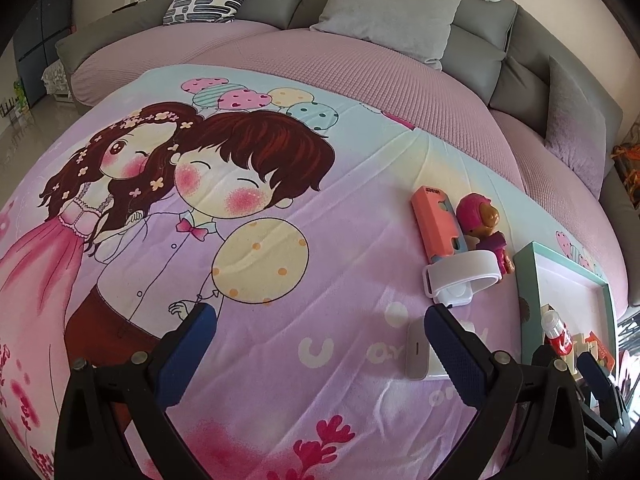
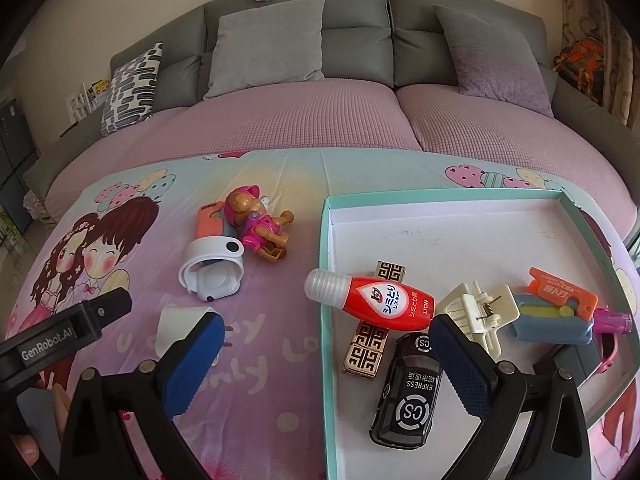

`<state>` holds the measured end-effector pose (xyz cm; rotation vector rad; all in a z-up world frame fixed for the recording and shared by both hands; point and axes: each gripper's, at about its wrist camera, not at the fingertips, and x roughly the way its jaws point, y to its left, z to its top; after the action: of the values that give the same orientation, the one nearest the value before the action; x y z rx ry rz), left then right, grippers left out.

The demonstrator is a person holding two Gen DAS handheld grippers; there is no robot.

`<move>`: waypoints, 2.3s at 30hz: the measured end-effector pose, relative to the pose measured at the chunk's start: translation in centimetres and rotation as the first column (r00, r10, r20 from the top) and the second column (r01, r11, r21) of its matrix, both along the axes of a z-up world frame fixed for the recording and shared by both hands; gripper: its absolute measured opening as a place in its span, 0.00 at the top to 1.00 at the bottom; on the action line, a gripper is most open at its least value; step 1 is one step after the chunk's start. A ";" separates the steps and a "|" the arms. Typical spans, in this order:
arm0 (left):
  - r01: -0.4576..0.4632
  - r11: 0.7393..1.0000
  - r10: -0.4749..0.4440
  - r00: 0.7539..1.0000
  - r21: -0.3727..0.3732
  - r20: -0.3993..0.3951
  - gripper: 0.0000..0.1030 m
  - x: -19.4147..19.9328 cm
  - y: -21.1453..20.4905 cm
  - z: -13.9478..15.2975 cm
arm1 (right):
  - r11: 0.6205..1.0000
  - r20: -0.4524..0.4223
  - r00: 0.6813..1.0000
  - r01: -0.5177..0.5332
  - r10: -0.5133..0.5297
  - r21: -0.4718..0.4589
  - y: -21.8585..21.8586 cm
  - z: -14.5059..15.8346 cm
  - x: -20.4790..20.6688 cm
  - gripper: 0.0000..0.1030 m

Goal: Organize rigid objects
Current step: 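Move both grippers back toward the white charger and watch on the bed, then grasp the white cube charger with the left gripper while the right gripper grasps the white watch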

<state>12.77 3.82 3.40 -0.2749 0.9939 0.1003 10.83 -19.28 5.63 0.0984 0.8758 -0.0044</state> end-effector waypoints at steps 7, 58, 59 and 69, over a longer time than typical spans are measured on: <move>0.109 0.994 -0.109 0.994 0.002 -0.020 0.00 0.3 -2.1 -0.2 | 0.997 0.059 0.995 0.077 -0.079 0.029 -1.7 1.3 -0.5 0.00; 0.071 0.980 -0.050 0.992 0.184 -0.115 0.00 1.3 -2.5 -3.2 | 0.992 0.009 0.994 0.104 -0.105 0.076 -2.6 0.4 -0.2 0.00; 0.068 0.980 -0.047 0.992 0.185 -0.115 0.00 1.3 -2.4 -3.1 | 0.992 0.010 0.995 0.101 -0.102 0.073 -2.5 0.4 -0.3 0.00; 0.041 0.987 -0.023 0.993 0.156 -0.112 0.05 1.1 -1.5 -3.1 | 0.998 0.034 0.998 0.056 -0.058 0.041 -0.9 0.7 -0.2 0.00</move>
<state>13.92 2.30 0.29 -0.1083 1.0933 0.1658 10.63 -20.20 6.31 0.1608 0.8381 -0.0382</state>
